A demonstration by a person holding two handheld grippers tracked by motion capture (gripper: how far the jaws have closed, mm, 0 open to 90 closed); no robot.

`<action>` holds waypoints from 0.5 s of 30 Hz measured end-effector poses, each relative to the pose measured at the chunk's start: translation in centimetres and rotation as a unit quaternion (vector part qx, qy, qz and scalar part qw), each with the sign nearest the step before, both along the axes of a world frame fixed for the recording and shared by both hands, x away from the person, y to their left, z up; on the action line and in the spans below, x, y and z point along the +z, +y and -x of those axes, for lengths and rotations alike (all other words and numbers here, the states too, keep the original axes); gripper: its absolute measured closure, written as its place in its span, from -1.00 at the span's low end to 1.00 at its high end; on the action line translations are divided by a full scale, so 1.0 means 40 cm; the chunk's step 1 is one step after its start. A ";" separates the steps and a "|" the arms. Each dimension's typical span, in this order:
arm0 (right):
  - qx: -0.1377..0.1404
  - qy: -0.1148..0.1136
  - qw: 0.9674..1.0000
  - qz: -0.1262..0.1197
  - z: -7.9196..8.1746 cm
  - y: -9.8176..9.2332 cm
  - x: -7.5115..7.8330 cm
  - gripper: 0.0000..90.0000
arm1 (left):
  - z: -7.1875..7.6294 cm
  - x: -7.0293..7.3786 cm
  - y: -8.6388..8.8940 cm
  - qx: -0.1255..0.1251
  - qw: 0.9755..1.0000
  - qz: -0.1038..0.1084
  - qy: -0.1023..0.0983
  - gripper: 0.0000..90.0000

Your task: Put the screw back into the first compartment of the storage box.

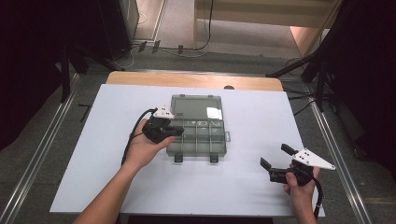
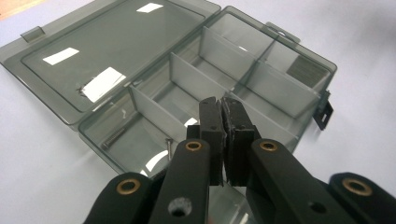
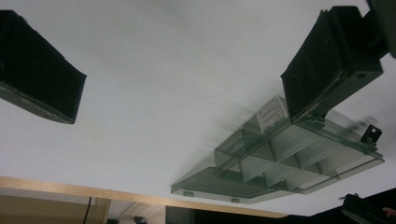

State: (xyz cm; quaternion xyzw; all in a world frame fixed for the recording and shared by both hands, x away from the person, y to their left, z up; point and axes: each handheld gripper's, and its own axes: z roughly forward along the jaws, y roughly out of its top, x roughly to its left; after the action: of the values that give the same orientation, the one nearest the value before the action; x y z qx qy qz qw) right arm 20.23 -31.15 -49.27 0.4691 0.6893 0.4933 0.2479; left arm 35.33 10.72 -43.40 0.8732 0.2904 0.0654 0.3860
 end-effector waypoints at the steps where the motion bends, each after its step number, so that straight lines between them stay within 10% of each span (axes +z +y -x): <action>1: 0.000 0.000 1.000 0.000 0.000 0.000 0.000 -1.00 | -0.005 -0.001 -0.001 0.002 1.000 0.001 0.001 0.96; 15: 0.000 -0.001 1.000 -0.002 0.000 -0.001 0.000 -1.00 | -0.064 -0.032 -0.005 0.028 0.999 -0.003 0.017 0.95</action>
State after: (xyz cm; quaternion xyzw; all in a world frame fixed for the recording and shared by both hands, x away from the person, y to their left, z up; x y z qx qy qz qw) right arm 20.22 -31.21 -49.28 0.4696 0.6880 0.4948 0.2475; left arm 37.90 10.54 -44.66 0.8668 0.3207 0.0620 0.3767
